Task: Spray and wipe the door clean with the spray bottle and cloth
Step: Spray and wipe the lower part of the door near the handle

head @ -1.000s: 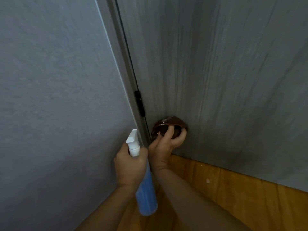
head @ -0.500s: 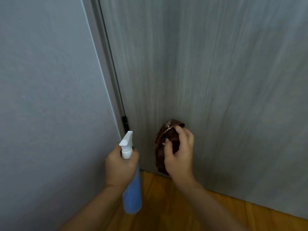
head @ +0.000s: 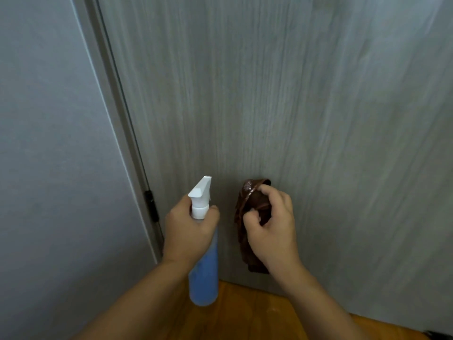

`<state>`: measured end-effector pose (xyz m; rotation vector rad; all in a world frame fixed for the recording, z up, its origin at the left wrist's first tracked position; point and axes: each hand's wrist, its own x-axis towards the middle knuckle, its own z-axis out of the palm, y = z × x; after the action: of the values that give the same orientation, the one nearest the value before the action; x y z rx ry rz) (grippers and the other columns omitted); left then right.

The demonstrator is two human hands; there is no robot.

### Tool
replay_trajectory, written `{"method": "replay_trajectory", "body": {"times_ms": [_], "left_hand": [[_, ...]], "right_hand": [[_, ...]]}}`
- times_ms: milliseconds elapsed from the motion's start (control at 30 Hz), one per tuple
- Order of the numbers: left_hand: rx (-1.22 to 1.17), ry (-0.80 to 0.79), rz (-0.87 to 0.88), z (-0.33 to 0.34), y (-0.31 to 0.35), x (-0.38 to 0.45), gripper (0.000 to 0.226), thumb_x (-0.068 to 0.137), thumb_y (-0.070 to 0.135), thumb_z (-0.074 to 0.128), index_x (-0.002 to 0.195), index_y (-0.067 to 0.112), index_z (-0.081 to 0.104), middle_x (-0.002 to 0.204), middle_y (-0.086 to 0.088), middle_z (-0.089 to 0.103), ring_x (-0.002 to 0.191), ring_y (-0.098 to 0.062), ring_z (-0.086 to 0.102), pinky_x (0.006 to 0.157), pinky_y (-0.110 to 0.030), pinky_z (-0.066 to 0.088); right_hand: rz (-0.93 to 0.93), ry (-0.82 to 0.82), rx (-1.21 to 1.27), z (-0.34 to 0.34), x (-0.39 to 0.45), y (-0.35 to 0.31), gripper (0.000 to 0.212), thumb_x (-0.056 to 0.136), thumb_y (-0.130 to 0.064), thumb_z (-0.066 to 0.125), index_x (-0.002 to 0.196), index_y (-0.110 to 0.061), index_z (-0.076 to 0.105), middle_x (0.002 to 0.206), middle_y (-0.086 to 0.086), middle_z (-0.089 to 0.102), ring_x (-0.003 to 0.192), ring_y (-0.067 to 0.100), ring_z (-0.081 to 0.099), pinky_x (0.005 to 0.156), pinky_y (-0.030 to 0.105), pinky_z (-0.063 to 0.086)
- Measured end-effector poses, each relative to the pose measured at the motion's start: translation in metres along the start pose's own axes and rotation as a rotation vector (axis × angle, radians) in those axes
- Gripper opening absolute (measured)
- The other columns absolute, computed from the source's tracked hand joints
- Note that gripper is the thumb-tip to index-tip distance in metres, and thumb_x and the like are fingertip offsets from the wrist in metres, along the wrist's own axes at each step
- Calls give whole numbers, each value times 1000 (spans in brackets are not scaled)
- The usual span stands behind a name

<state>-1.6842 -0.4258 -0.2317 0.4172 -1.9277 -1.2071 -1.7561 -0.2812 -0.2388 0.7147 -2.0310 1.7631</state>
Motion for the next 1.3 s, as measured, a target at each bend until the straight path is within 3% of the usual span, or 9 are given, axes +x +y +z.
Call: {"method": "replay_trajectory", "body": {"times_ms": [333, 400, 533, 700, 800, 967, 1100, 1200, 1300], "left_hand": [[-63, -56, 152, 16, 78, 19, 16, 88, 16, 77, 83, 22, 63, 80, 6, 68, 70, -12, 66, 53, -20, 51], [-87, -56, 162, 17, 101, 26, 10, 82, 28, 74, 83, 23, 65, 80, 2, 69, 70, -16, 67, 54, -29, 52], [-142, -65, 173, 14, 150, 47, 29, 73, 35, 66, 85, 8, 66, 75, -12, 66, 71, -32, 64, 62, -51, 53], [-185, -83, 219, 6, 204, 74, 28, 71, 31, 65, 79, 4, 62, 63, -11, 57, 56, -11, 47, 54, -36, 42], [-213, -87, 246, 4, 241, 93, 25, 70, 27, 65, 75, 4, 59, 57, 5, 50, 54, -7, 44, 52, -32, 38], [-236, -94, 310, -2, 303, 123, 20, 72, 27, 66, 69, 10, 57, 54, 9, 50, 49, -2, 43, 45, -18, 35], [-240, -99, 289, -12, 352, 148, 15, 71, 27, 67, 73, 13, 63, 57, 9, 56, 52, -1, 47, 48, -17, 38], [-256, -128, 277, -19, 389, 171, 8, 73, 28, 68, 80, 30, 68, 64, 4, 65, 56, 0, 54, 50, -17, 43], [-233, -125, 270, -31, 426, 191, 12, 72, 35, 67, 79, 26, 65, 65, -3, 63, 54, -2, 51, 48, -18, 41]], "right_hand": [[-60, 13, -73, -61, 51, -53, 47, 89, -7, 67, 118, -41, 53, 112, -20, 47, 97, -10, 55, 79, 1, 41], [-100, 22, -93, -74, 68, -72, 46, 88, -5, 67, 116, -40, 54, 110, -18, 47, 96, -12, 55, 77, 0, 39], [-185, 20, -154, -101, 103, -113, 47, 85, -2, 68, 110, -40, 55, 104, -12, 49, 91, -17, 54, 76, -3, 36], [-236, -17, -237, -132, 140, -166, 50, 84, -4, 67, 103, -47, 53, 108, -8, 52, 96, -19, 51, 80, -3, 34], [-274, -39, -293, -146, 162, -198, 44, 85, -6, 66, 109, -40, 55, 108, -6, 51, 95, -18, 50, 79, -3, 34], [-309, -86, -318, -167, 199, -253, 41, 86, -9, 66, 114, -39, 57, 106, -10, 50, 98, -8, 53, 79, 0, 37], [-322, -89, -294, -174, 235, -305, 46, 85, -7, 67, 110, -43, 54, 106, -11, 51, 96, -10, 54, 78, -1, 37], [-326, -124, -278, -175, 263, -342, 43, 83, -14, 64, 112, -44, 53, 107, -12, 51, 97, -10, 55, 79, -1, 38], [-282, -177, -280, -175, 289, -378, 41, 79, -22, 59, 112, -45, 54, 107, -12, 51, 97, -4, 57, 77, 1, 40]]}}
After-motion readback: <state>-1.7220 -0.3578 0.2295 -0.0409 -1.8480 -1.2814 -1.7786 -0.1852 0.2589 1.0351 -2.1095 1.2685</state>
